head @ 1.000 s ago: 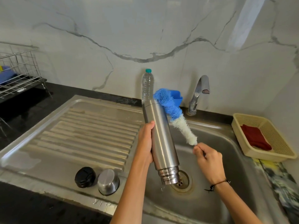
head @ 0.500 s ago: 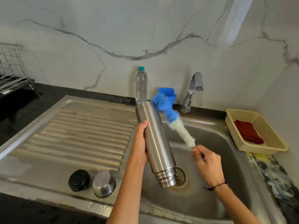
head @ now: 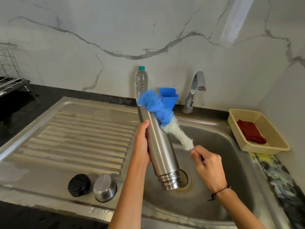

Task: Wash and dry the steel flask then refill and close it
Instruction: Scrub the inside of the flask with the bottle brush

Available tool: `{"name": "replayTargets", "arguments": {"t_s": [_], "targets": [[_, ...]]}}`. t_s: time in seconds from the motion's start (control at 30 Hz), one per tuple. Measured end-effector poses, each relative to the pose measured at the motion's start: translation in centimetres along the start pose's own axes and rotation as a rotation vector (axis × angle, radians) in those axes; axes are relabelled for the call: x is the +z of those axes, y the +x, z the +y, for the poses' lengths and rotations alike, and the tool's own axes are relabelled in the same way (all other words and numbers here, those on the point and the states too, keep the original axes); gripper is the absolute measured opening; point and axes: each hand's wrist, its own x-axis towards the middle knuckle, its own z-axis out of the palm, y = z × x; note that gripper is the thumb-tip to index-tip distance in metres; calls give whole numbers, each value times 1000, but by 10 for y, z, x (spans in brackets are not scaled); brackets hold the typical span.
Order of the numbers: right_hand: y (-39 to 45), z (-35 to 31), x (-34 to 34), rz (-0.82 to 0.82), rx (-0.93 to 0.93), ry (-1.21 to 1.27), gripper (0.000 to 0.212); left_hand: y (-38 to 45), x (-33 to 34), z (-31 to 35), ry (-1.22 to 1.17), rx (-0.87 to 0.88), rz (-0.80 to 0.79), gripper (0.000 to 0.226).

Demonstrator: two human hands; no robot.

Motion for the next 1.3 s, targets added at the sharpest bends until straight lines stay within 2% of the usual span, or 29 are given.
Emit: {"name": "replayTargets", "arguments": {"t_s": [0.03, 0.13, 0.17, 0.27, 0.37, 0.43, 0.5, 0.6, 0.7, 0.73, 0.8, 0.93, 0.97, 1.1, 1.3], "targets": [[0, 3, 1, -1, 25, -11, 23, -2, 1, 1, -1, -1, -6, 43], [-1, 11, -1, 8, 93, -10, 31, -2, 2, 4, -14, 3, 2, 90], [-1, 10, -3, 8, 83, -2, 33, 0, 1, 4, -22, 7, 2, 94], [2, 4, -5, -15, 30, 2, 40, 3, 0, 5, -22, 37, 26, 76], [4, 8, -3, -25, 99, -19, 49, 4, -1, 4, -42, -8, 23, 53], [5, 8, -6, -14, 118, -11, 39, 4, -1, 6, -46, -37, 19, 34], [5, 4, -8, 7, 94, 24, 29, 6, 0, 6, -34, -51, 23, 28], [3, -2, -1, -20, 56, 11, 36, 4, 2, 6, 28, -49, 54, 40], [0, 2, 7, -54, 161, 31, 42, 5, 2, 5, 86, -42, 23, 82], [0, 3, 6, -57, 187, 49, 41, 4, 1, 5, 76, -47, 0, 89], [3, 1, 2, -47, 196, 87, 34, 4, 1, 6, 40, -37, -7, 83], [2, -8, -1, -63, 153, 115, 29, 6, 2, 9, -24, -27, 39, 39], [2, -8, 1, -78, 159, 107, 31, 6, 3, 10, -38, -37, 47, 35], [3, -1, 3, -67, 217, 116, 29, 6, 4, 9, -58, -62, 45, 43], [-1, -4, 4, -89, 174, 117, 36, 4, 3, 11, -29, -55, 36, 53]]}}
